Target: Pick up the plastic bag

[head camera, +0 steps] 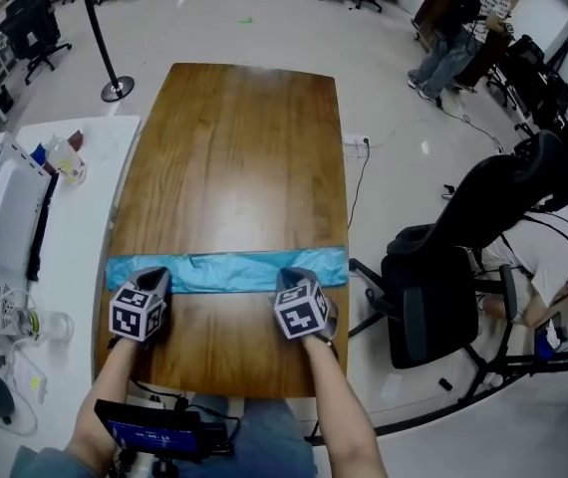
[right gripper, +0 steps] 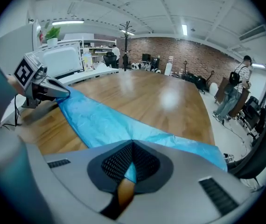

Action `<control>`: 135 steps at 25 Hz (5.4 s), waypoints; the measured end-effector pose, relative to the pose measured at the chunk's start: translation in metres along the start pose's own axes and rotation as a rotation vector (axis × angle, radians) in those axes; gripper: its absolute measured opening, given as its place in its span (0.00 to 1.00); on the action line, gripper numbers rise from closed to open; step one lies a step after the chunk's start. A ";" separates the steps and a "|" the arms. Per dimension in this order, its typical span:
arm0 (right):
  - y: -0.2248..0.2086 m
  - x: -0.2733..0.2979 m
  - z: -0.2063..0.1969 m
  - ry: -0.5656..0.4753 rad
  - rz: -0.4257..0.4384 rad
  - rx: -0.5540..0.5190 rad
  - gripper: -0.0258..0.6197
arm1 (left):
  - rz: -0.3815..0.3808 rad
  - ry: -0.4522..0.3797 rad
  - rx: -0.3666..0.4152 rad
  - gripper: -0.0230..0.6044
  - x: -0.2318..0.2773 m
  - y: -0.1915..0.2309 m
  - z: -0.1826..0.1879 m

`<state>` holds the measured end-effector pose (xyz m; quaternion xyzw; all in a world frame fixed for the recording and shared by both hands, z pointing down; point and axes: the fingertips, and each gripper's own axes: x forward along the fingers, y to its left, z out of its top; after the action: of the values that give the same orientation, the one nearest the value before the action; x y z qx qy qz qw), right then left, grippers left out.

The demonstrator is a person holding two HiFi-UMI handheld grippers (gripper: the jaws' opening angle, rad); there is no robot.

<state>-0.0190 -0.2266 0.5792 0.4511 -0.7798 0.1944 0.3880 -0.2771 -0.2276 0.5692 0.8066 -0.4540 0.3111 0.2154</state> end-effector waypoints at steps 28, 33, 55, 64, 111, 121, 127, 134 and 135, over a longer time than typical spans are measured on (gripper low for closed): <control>-0.049 -0.052 -0.062 -0.022 -0.184 0.039 0.04 | 0.071 0.079 0.039 0.05 -0.023 0.059 -0.028; -0.051 -0.051 -0.060 -0.047 -0.170 0.079 0.04 | 0.088 0.075 0.047 0.05 -0.020 0.060 -0.026; 0.006 -0.159 0.106 -0.633 -0.113 0.139 0.04 | -0.068 -0.513 0.098 0.05 -0.129 -0.018 0.134; 0.081 -0.237 0.199 -0.897 0.016 0.080 0.04 | -0.171 -0.690 0.120 0.05 -0.199 -0.037 0.179; 0.185 -0.254 0.207 -0.949 0.084 0.001 0.04 | -0.228 -0.824 0.189 0.05 -0.270 -0.072 0.164; 0.196 -0.252 0.207 -0.937 0.107 -0.011 0.04 | -0.231 -0.829 0.178 0.05 -0.273 -0.069 0.163; 0.195 -0.254 0.209 -0.938 0.105 -0.013 0.04 | -0.221 -0.838 0.186 0.05 -0.271 -0.065 0.164; 0.198 -0.254 0.212 -0.939 0.106 -0.017 0.04 | -0.222 -0.839 0.179 0.05 -0.273 -0.064 0.165; 0.197 -0.255 0.212 -0.943 0.102 -0.020 0.04 | -0.227 -0.833 0.179 0.05 -0.274 -0.065 0.165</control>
<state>-0.2047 -0.1226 0.2573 0.4476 -0.8939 -0.0202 -0.0140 -0.2780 -0.1350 0.2562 0.9234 -0.3820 -0.0281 -0.0241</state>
